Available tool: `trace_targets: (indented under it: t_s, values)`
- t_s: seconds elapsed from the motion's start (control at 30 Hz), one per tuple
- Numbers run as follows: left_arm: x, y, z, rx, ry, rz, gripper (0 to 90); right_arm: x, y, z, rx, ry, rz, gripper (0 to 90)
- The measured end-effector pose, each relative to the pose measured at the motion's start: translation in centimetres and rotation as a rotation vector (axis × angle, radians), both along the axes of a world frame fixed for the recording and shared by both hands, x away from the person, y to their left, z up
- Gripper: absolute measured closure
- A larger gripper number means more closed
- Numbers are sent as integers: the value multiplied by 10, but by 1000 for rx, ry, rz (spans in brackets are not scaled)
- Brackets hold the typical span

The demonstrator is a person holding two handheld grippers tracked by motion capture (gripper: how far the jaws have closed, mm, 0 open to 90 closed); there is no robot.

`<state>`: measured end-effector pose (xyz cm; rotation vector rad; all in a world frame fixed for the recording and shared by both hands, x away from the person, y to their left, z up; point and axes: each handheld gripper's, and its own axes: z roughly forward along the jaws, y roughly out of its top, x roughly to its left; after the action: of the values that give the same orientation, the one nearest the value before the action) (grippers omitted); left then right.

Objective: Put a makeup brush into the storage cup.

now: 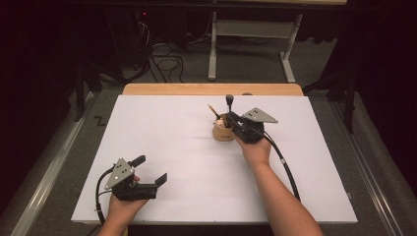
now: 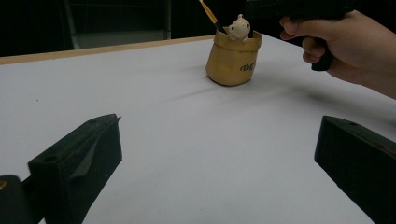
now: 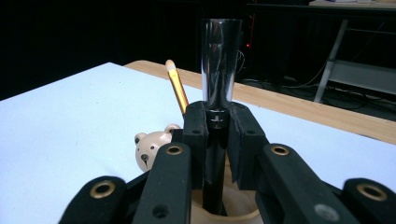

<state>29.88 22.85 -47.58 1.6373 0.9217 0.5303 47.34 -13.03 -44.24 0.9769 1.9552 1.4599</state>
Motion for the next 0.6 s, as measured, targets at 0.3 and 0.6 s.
trace_targets:
  t_s: [0.3, 0.6]
  values:
    - [0, 0, 0, -1, -1, 1, 17, 0, -3, -4, 0, 10, -1, 798]
    - [0, 0, 0, 1, -1, 1, 17, -1, -8, -6, 25, 21, -34, 612]
